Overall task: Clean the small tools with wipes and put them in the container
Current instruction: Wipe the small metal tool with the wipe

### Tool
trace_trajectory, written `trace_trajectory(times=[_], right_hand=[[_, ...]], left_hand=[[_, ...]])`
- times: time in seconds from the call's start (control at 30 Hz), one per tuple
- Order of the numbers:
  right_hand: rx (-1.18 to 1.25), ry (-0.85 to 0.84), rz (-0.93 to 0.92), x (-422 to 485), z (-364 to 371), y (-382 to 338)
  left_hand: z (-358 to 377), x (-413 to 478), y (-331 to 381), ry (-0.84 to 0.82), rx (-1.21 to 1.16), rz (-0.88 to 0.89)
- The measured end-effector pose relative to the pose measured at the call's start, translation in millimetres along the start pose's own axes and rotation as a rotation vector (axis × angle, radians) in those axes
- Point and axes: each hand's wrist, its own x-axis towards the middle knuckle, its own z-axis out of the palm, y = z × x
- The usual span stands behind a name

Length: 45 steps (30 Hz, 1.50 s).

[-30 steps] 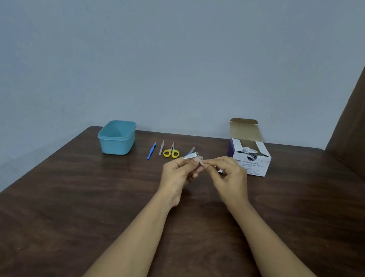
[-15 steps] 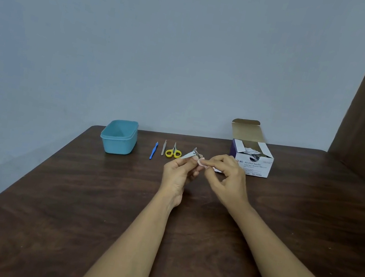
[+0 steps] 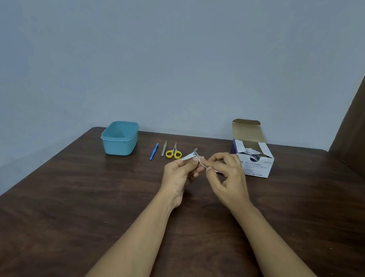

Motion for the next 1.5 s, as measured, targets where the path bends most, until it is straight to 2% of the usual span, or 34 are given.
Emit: trace_trajectory(times=[0.1, 0.37, 0.67, 1.03, 1.2, 1.33, 1.5], right_hand=[[-0.026, -0.001, -0.008, -1, -1, 0], [-0.085, -0.15, 0.004, -5, 4, 5], [-0.041, -0.052, -0.055, -3, 2, 0], [-0.129, -0.084, -0.059, -4, 4, 5], [-0.123, 0.01, -0.103, -1, 5, 8], [-0.219, 0.114, -0.178, -1, 6, 10], [-0.236, 0.128, -0.204, -3, 5, 14]], left_hand=[[0, 0, -1, -0.017, 0.033, 0.004], [0, -3, -1, -0.029, 0.053, 0.015], [-2, 0, 1, 0.03, 0.021, 0.012], [1, -5, -1, -0.039, 0.04, 0.018], [-1, -2, 1, 0.022, -0.02, 0.01], [0, -3, 1, 0.019, 0.005, 0.011], [1, -3, 2, 0.031, -0.023, 0.021]])
